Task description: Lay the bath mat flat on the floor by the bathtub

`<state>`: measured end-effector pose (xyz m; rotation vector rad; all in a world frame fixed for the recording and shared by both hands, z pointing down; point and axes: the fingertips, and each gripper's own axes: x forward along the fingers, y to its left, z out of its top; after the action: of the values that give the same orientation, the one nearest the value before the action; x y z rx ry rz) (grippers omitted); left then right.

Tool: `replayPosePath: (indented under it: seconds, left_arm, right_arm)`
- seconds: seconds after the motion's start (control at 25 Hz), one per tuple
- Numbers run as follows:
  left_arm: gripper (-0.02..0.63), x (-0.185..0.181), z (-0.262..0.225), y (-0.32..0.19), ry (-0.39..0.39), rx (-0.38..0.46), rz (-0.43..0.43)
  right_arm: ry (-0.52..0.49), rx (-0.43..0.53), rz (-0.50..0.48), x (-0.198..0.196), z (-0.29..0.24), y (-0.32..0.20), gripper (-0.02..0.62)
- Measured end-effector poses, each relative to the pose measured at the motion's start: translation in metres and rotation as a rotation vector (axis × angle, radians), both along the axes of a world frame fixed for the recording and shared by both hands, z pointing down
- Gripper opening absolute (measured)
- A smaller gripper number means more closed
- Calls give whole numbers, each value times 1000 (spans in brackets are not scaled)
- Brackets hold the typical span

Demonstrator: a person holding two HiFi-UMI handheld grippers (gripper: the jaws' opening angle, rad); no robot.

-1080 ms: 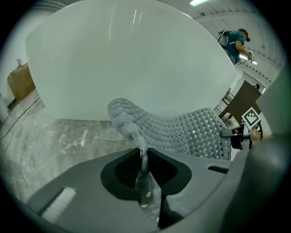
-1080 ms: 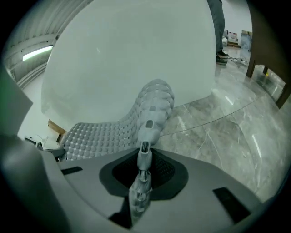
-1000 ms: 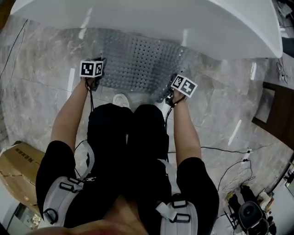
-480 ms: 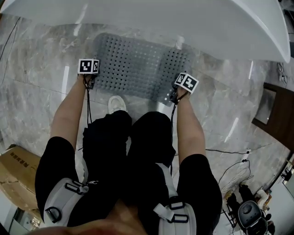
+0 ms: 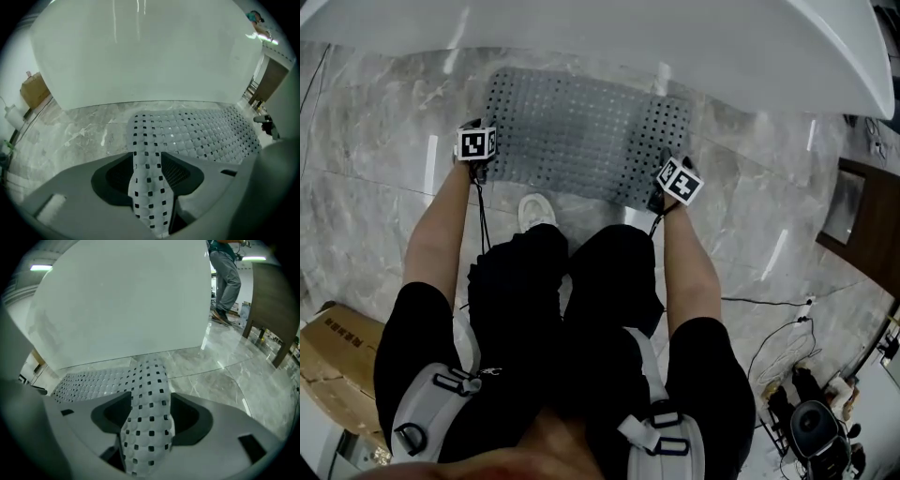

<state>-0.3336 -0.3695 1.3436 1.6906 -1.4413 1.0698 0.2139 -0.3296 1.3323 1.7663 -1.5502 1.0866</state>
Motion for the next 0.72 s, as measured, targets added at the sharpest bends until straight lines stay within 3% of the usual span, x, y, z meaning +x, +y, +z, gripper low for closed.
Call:
replayPosePath:
  seconds: [0.08,0.12,0.16,0.2,0.24,0.44,0.72]
  left_arm:
    - [175,10,-17,-4,108,45,-45]
    - [174,17,-29,-5,161,75,-58]
    - [139,24,-44,-6,190,109,-59]
    - [53,29,-59,-6,196,147,-48]
    - [6,34,-74,-7,194,186,-29]
    - [5,70,-162,-15,248,362,25]
    - [5,95,-318,-32,320,606,-23]
  right_arm:
    - [-17,42,-59,-12,-18,-5,231]
    - [-15,75,-95,-19,-33,-7,164]
    - [0,116,-133,-26,-49,-10,97]
    - [20,159,-172,-33,-65,-12,30]
    - [34,200,-207,-41,-81,-16,8]
    - [24,371,-270,-61,-155,-32,6]
    - [20,672,-266,-76,-310,-54,5]
